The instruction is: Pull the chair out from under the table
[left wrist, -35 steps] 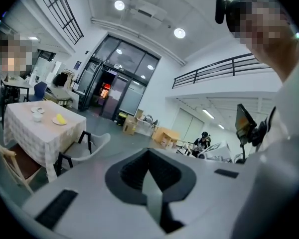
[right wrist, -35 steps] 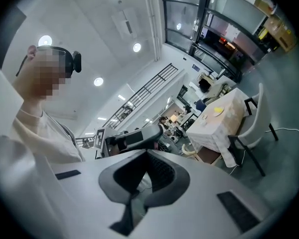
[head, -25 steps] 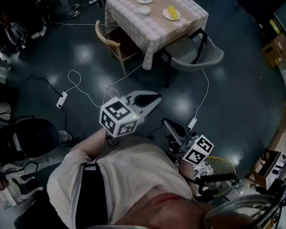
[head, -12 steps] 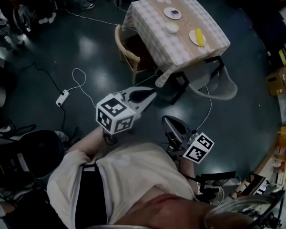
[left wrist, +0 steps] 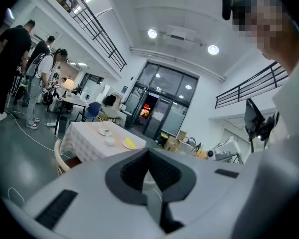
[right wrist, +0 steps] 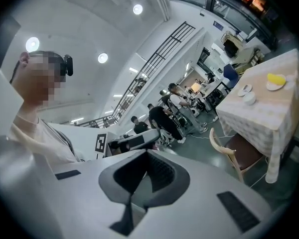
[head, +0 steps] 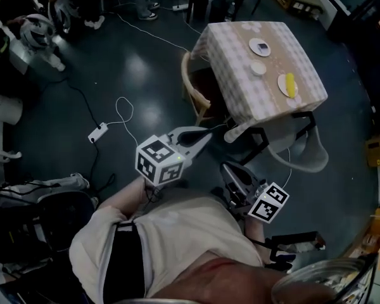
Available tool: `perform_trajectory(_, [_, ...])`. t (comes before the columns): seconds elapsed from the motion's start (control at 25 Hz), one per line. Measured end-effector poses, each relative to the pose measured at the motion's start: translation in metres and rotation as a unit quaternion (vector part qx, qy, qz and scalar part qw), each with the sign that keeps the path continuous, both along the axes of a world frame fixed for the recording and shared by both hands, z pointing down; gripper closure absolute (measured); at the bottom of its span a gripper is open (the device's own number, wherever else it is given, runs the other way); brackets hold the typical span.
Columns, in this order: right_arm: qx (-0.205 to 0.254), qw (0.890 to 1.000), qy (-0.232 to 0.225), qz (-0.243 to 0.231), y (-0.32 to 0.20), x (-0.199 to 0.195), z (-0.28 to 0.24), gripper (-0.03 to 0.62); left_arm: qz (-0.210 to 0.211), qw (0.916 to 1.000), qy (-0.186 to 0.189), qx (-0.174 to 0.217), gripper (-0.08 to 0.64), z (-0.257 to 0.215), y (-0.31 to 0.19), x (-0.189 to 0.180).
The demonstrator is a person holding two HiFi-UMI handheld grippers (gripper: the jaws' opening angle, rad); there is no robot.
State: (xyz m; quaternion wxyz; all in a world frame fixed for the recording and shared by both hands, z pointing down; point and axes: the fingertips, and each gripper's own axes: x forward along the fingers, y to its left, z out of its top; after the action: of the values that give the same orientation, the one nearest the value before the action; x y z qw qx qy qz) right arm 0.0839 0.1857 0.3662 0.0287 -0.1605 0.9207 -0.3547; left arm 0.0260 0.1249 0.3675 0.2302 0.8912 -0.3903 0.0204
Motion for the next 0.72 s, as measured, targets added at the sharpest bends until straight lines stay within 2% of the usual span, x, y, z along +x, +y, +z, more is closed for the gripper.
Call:
perform_trajectory(0.16, [-0.006, 1.000, -0.021, -0.012, -0.019, 0.018, 0.008, 0.584, -0.025, 0.9994, -0.023, -0.008, 0.552, 0.012, -0.016, 0.009])
perform_trajectory(0.48, [-0.021, 0.998, -0.048, -0.033, -0.080, 0.096, 0.005, 0.584, -0.097, 0.9942, -0.039, -0.026, 0.552, 0.013, -0.070, 0.062])
perform_trajectory(0.6, [-0.021, 0.997, -0.050, -0.059, -0.095, 0.121, 0.004, 0.584, -0.133, 0.9891, -0.058, -0.024, 0.552, 0.014, -0.089, 0.080])
perform_trajectory(0.72, [-0.023, 0.995, -0.045, -0.086, -0.106, 0.141, 0.008, 0.583, -0.187, 0.9794, -0.071, -0.032, 0.552, 0.026, -0.105, 0.081])
